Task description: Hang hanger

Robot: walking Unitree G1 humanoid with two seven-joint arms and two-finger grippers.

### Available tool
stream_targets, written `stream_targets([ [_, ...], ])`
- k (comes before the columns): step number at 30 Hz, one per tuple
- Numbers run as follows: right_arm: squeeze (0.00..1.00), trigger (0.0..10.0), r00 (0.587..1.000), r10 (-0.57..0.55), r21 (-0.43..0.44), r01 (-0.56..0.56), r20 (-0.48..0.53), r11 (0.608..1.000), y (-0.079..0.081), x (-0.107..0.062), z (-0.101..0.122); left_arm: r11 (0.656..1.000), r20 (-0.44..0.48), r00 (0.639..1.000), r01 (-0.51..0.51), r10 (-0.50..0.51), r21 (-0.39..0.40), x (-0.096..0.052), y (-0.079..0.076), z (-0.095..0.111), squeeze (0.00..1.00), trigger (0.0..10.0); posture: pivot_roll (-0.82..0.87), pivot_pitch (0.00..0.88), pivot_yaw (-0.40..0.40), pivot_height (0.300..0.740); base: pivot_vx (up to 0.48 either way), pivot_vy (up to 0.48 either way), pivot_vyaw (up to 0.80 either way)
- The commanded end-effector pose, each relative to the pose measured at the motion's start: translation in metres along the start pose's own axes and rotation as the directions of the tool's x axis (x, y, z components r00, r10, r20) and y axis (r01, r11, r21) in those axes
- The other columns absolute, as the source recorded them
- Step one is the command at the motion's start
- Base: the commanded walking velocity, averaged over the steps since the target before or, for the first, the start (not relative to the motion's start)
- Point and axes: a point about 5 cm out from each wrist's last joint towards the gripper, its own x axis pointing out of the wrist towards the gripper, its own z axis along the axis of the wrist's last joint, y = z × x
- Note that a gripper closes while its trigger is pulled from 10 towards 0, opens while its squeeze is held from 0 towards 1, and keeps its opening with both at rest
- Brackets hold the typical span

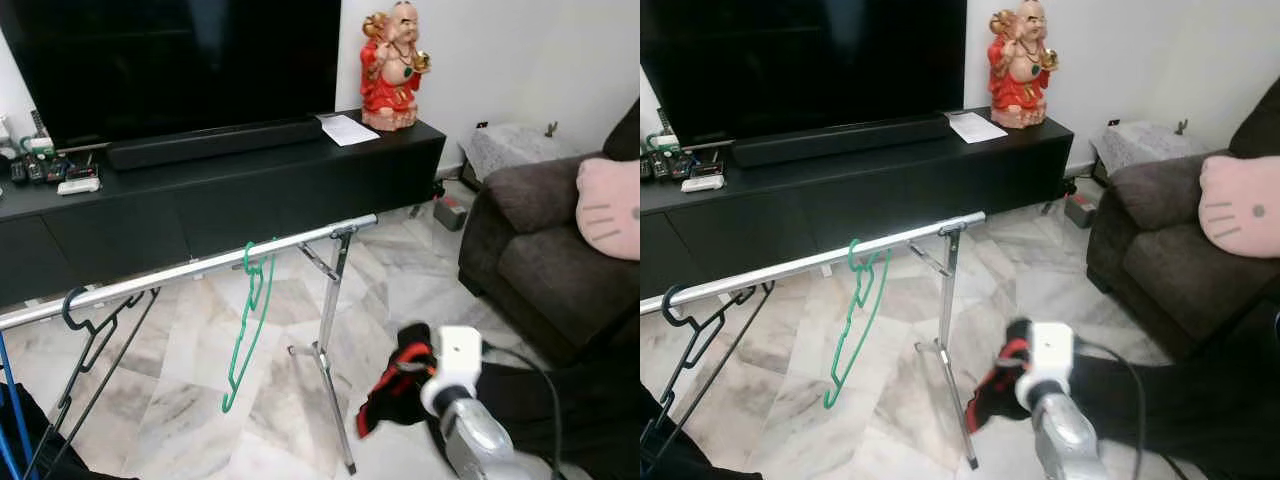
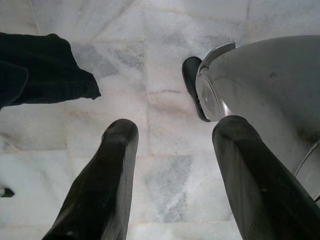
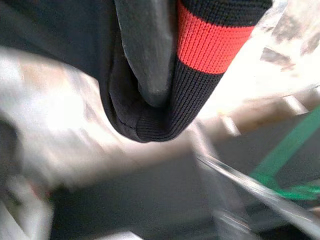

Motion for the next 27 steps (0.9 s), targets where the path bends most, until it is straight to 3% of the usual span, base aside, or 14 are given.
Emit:
stream_targets([
  [1, 0.0, 10.0, 0.996, -0.049, 0.085, 0.055, -0.073, 0.995, -0.006, -0.001, -0.015, 1.0, -0.011, 1.0, -0.003, 0.003, 0.0, 0.0, -0.001, -0.003, 0.0, 10.0, -0.11, 0.055, 0.011, 0.74, 0.0, 0.0, 0.0],
  [6, 0.0, 10.0, 0.997, -0.045, 0.072, 0.05, -0.062, 0.996, -0.002, -0.001, -0.018, 1.0, -0.01, 1.0, -0.006, 0.006, -0.003, 0.0, -0.001, -0.003, 0.0, 10.0, -0.1, 0.055, 0.012, 0.74, 0.0, 0.0, 0.0],
  [14, 0.0, 10.0, 0.991, -0.115, 0.143, 0.105, 0.066, 0.984, -0.004, 0.001, 0.003, 0.999, 0.005, 0.999, -0.031, 0.031, -0.015, -0.001, 0.001, -0.005, 0.0, 10.0, -0.1, 0.052, 0.026, 0.74, 0.0, 0.0, 0.0],
  [22, 0.0, 10.0, 0.986, -0.107, 0.139, 0.089, 0.129, 0.986, 0.004, -0.008, 0.01, 0.98, 0.111, 0.984, -0.121, 0.139, -0.159, -0.005, 0.006, -0.002, 0.0, 10.0, -0.1, 0.056, 0.04, 0.74, 0.0, 0.0, 0.0],
  [27, 0.0, 10.0, 0.988, -0.125, 0.132, 0.112, 0.091, 0.985, 0.0, -0.013, -0.002, 0.975, 0.149, 0.975, -0.136, 0.163, -0.177, -0.006, 0.007, 0.0, 0.0, 10.0, -0.08, 0.057, 0.032, 0.74, 0.0, 0.0, 0.0],
])
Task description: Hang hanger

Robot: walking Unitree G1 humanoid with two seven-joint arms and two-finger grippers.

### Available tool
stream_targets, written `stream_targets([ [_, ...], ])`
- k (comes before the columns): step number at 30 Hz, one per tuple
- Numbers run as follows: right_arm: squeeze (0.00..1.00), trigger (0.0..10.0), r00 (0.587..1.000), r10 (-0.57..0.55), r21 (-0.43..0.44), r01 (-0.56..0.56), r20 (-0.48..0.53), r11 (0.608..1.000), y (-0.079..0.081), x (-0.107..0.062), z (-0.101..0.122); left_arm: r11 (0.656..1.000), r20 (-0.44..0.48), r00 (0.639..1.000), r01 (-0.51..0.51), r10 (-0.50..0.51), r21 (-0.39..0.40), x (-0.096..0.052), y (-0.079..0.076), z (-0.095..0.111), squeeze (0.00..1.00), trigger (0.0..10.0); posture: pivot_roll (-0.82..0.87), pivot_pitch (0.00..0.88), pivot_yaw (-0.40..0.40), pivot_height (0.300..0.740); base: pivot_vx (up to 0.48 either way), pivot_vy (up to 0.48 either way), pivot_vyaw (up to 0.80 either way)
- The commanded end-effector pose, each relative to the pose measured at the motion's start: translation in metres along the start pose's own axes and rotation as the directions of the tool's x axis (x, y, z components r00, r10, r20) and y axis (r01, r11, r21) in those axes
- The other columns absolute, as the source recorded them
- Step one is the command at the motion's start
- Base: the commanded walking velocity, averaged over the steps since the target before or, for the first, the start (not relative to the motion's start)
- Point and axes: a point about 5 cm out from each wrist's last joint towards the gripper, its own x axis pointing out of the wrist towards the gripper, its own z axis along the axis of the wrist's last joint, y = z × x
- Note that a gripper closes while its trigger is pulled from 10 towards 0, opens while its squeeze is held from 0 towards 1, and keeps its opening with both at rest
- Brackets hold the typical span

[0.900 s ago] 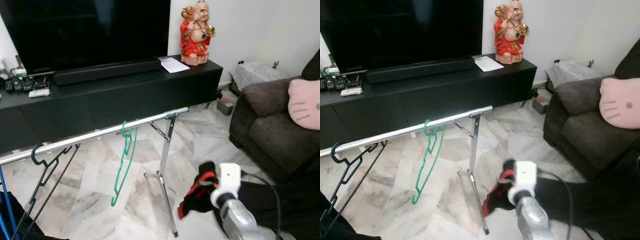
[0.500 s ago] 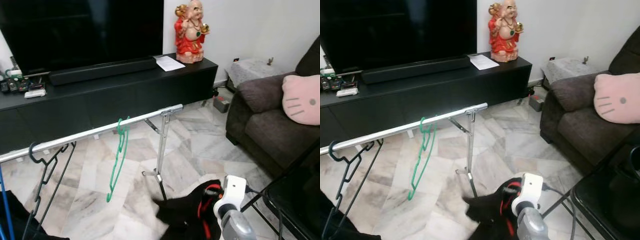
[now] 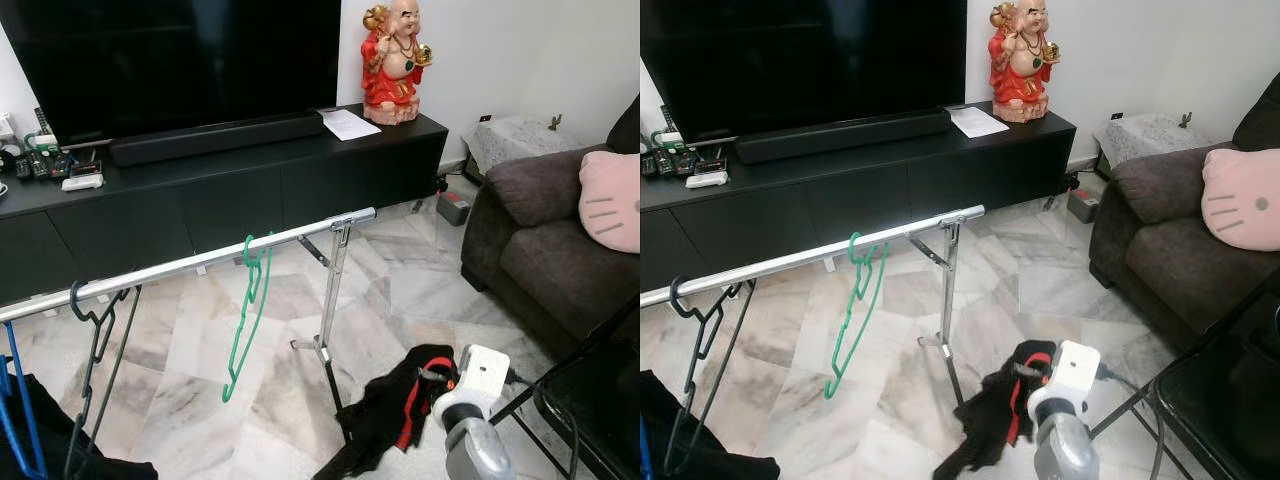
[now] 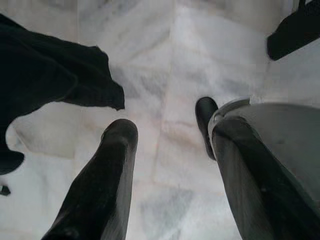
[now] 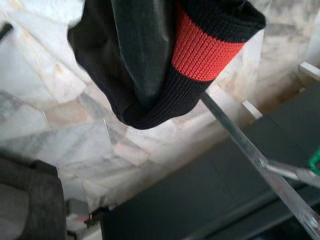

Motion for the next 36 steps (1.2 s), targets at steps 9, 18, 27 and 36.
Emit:
stream_targets([
  [9, 0.0, 10.0, 0.999, -0.03, -0.037, 0.03, -0.021, 0.999, -0.014, -0.004, -0.007, 0.999, -0.052, 0.998, -0.022, 0.019, -0.042, -0.003, 0.0, -0.011, 0.0, 10.0, -0.08, 0.054, 0.02, 0.74, 0.0, 0.0, 0.31],
  [18, 0.0, 10.0, 0.995, -0.091, -0.019, 0.09, -0.052, 0.996, -0.028, -0.005, -0.017, 1.0, -0.059, 0.998, 0.001, -0.003, -0.026, -0.003, 0.0, -0.011, 0.0, 10.0, -0.09, 0.034, 0.034, 0.74, 0.0, 0.0, 0.8],
  [27, 0.0, 10.0, 0.992, -0.106, -0.005, 0.106, -0.063, 0.994, -0.03, -0.005, -0.022, 1.0, -0.053, 0.999, -0.002, 0.001, -0.027, -0.003, 0.0, -0.011, 0.0, 10.0, -0.09, 0.03, 0.032, 0.74, 0.0, 0.0, 0.8],
  [36, 0.0, 10.0, 0.99, -0.118, 0.026, 0.12, -0.075, 0.992, -0.032, -0.004, -0.024, 0.998, -0.028, 0.999, -0.017, 0.016, -0.054, -0.002, -0.001, -0.008, 0.0, 10.0, -0.08, 0.053, 0.02, 0.74, 0.0, 0.0, 0.18],
])
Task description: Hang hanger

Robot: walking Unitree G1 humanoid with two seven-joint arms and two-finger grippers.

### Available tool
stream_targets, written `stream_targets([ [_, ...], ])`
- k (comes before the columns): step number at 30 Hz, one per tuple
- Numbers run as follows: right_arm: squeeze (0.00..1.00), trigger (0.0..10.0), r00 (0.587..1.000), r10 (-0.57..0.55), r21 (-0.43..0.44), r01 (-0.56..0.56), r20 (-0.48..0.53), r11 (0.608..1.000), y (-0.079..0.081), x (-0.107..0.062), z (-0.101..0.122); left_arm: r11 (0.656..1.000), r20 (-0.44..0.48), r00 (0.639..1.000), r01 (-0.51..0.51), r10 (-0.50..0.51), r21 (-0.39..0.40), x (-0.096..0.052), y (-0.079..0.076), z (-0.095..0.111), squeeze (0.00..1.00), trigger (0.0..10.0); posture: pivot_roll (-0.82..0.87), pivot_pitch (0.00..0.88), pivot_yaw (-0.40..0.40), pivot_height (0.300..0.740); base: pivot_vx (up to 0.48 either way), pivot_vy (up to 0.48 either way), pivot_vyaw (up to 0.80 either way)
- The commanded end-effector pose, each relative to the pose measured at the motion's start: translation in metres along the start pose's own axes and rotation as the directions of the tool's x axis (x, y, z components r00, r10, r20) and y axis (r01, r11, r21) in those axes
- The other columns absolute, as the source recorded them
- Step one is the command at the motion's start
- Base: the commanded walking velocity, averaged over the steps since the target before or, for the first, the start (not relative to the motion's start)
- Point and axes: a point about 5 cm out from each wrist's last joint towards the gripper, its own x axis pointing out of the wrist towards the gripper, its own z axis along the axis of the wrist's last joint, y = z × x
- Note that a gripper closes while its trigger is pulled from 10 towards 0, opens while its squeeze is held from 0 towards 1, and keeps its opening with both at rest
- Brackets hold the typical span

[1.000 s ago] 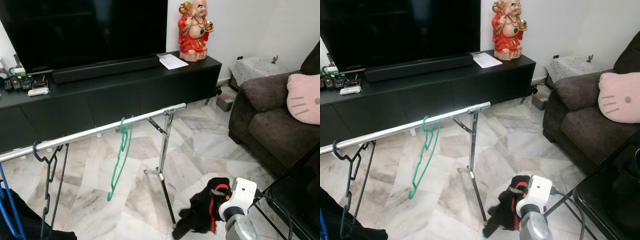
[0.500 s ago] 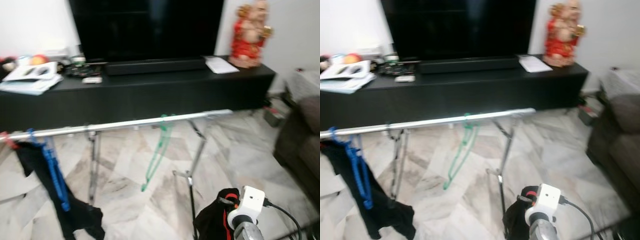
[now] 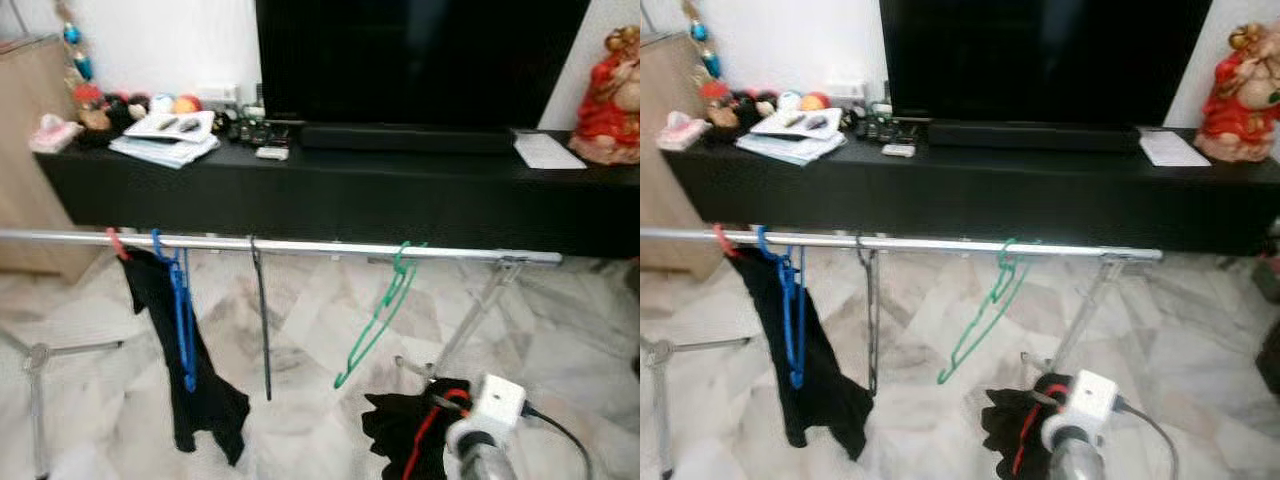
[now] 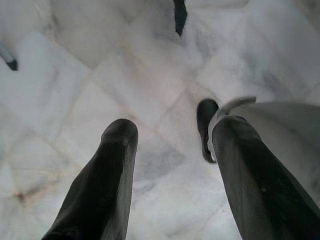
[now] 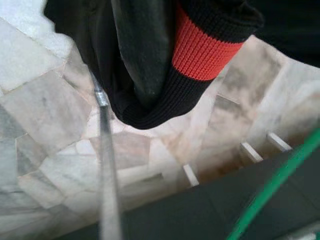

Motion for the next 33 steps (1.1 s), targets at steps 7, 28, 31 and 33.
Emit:
stream_targets([
  [7, 0.0, 10.0, 0.999, -0.031, -0.008, 0.031, 0.012, 0.999, -0.009, 0.001, 0.004, 0.999, 0.04, 0.999, -0.014, 0.015, -0.035, 0.0, 0.0, 0.004, 0.0, 10.0, -0.08, 0.075, 0.018, 0.74, 0.0, 0.0, 0.0],
  [28, 0.0, 10.0, 0.999, -0.031, -0.02, 0.032, 0.027, 0.999, -0.004, 0.001, 0.005, 0.982, 0.114, 0.991, 0.052, -0.074, 0.18, 0.001, -0.004, 0.015, 0.0, 10.0, -0.08, 0.114, 0.029, 0.74, 0.0, 0.0, 0.0],
  [31, 0.0, 10.0, 0.999, -0.032, -0.024, 0.033, 0.028, 0.999, -0.005, 0.002, 0.006, 0.988, 0.138, 0.99, -0.023, 0.002, 0.151, 0.0, 0.001, 0.015, 0.0, 10.0, -0.08, 0.11, 0.028, 0.74, 0.0, 0.0, 0.0],
  [33, 0.0, 10.0, 0.999, -0.034, -0.028, 0.035, 0.03, 0.999, -0.005, 0.002, 0.006, 0.976, 0.469, 0.883, -0.121, 0.022, 0.182, 0.0, 0.012, 0.078, 0.0, 10.0, -0.08, 0.102, 0.027, 0.74, 0.0, 0.0, 0.0],
])
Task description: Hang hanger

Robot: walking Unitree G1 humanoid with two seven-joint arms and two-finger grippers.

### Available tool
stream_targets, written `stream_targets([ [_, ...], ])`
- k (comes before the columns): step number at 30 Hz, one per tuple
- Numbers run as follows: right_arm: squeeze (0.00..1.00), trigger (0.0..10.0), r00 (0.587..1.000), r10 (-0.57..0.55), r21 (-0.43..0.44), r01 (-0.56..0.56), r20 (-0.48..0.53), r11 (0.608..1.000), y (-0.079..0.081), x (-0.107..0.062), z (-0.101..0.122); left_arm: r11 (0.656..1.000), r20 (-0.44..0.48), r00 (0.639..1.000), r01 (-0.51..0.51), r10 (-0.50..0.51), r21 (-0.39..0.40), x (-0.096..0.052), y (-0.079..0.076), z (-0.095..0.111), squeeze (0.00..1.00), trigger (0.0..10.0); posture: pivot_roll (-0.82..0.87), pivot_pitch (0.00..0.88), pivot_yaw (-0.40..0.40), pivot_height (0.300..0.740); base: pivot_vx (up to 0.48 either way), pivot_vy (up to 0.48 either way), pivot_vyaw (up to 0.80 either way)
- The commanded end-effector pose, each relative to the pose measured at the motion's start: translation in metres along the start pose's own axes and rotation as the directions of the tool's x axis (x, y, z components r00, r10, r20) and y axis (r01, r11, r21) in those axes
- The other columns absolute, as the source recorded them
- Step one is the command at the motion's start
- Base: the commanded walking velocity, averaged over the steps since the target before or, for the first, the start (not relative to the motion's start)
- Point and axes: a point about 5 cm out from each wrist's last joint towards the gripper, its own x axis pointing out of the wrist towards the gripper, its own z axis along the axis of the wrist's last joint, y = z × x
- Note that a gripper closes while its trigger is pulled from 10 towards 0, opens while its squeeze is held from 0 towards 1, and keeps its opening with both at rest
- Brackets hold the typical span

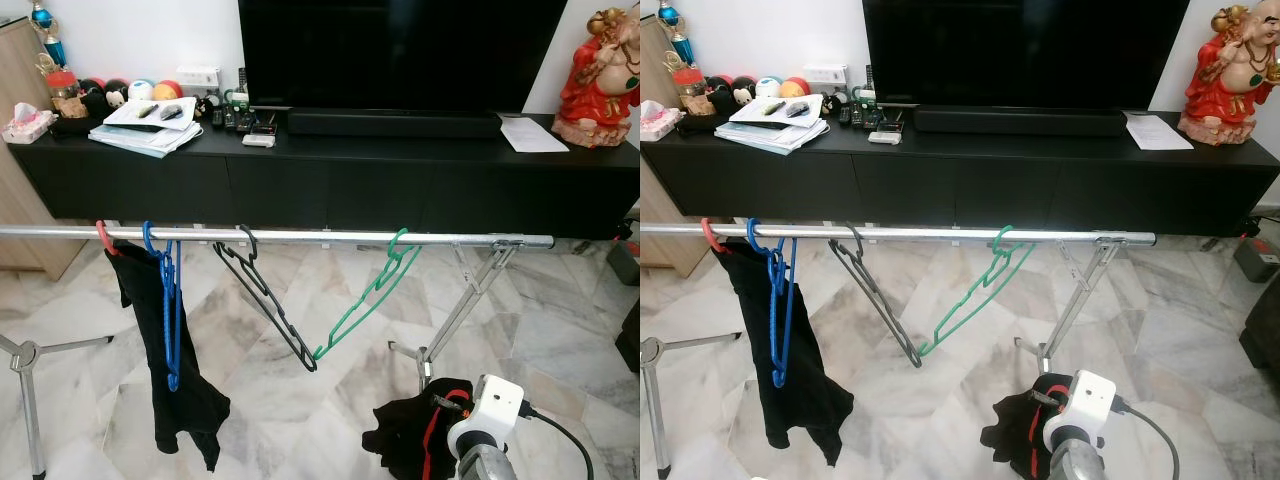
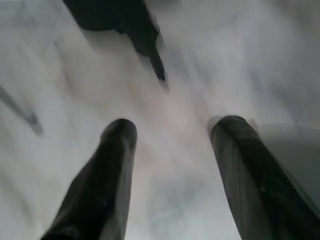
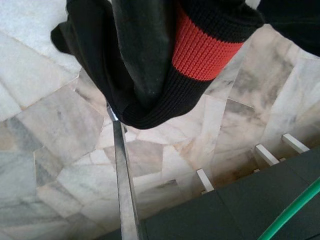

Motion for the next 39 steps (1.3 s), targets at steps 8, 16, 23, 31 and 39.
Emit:
stream_targets([
  [8, 0.0, 10.0, 1.0, 0.0, -0.029, 0.0, 0.008, 1.0, -0.002, 0.001, 0.0, 0.963, 0.639, 0.768, -0.197, 0.036, 0.183, 0.012, 0.041, 0.123, 0.0, 10.0, -0.07, 0.078, 0.021, 0.74, 0.0, 0.0, 0.0],
  [16, 0.0, 10.0, 1.0, -0.009, -0.043, 0.008, -0.017, 0.999, -0.006, 0.0, -0.007, 0.983, 0.603, 0.791, -0.17, 0.098, 0.063, -0.015, 0.056, 0.077, 0.0, 10.0, -0.07, 0.068, 0.021, 0.74, 0.0, 0.0, 0.0],
  [23, 0.0, 10.0, 1.0, -0.011, -0.044, 0.01, -0.02, 0.999, -0.008, 0.001, -0.007, 0.968, 0.33, 0.917, -0.172, 0.226, -0.185, -0.002, 0.061, 0.064, 0.0, 10.0, -0.05, 0.084, 0.01, 0.74, 0.0, 0.0, 0.0],
  [31, 0.0, 10.0, 1.0, -0.007, -0.04, 0.006, -0.008, 0.999, -0.008, 0.006, -0.002, 0.943, 0.421, 0.849, -0.242, 0.32, -0.229, -0.016, 0.095, 0.091, 0.0, 10.0, -0.03, 0.094, -0.004, 0.74, 0.0, 0.0, 0.0],
  [39, 0.0, 10.0, 1.0, -0.004, -0.036, 0.004, -0.014, 0.999, -0.007, 0.007, -0.005, 0.951, 0.556, 0.774, -0.21, 0.302, -0.225, -0.017, 0.108, 0.157, 0.0, 10.0, -0.03, 0.088, 0.005, 0.74, 0.0, 0.0, 0.0],
])
